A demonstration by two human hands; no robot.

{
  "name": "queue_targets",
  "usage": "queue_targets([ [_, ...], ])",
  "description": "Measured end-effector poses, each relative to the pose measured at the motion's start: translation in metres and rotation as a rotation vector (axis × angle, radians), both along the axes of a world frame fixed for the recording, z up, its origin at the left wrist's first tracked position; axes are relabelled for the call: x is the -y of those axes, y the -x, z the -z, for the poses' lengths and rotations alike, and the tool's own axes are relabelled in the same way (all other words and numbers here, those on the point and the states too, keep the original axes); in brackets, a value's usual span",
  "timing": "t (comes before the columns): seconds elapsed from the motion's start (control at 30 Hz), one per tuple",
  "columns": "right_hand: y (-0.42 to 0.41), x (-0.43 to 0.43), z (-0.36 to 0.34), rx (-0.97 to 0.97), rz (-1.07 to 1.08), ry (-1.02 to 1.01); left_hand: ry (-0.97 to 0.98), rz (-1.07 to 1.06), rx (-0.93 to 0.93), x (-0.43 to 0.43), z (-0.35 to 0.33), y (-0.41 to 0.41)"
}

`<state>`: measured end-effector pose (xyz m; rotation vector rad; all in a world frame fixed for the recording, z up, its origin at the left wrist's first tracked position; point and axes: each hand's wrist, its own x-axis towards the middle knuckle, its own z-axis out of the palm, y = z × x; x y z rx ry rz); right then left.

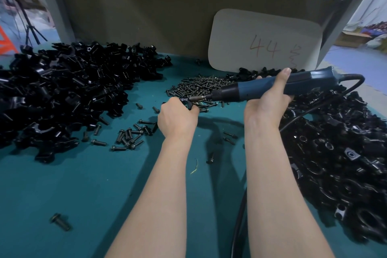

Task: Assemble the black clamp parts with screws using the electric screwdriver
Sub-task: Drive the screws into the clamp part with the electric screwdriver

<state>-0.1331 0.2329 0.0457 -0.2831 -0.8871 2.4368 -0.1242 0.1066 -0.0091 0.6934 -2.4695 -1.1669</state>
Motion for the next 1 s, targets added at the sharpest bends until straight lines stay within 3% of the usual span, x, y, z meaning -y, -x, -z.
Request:
queue_targets([
  [0.37,-0.001,0.003,0.001,-0.014,-0.003,-0.023,0.029,-0.01,-0.004,0.0,0.0,0.0],
  [0.57,-0.003,0.001,-0.003,-0.121,-0.085,-0.042,-0.02,0.042,0.02,0.001,-0.002,-0.002],
  [0.77,-0.01,-0.007,-0.003,-0.233,-0.216,-0.096,-0.066,0.288,0.355,0.019,-0.012,0.0],
  [1.0,-0.016,-0.008,-0.012,-0.282,-0.284,-0.115,-0.108,0.338,0.404,0.021,-0.016,-0.003],
])
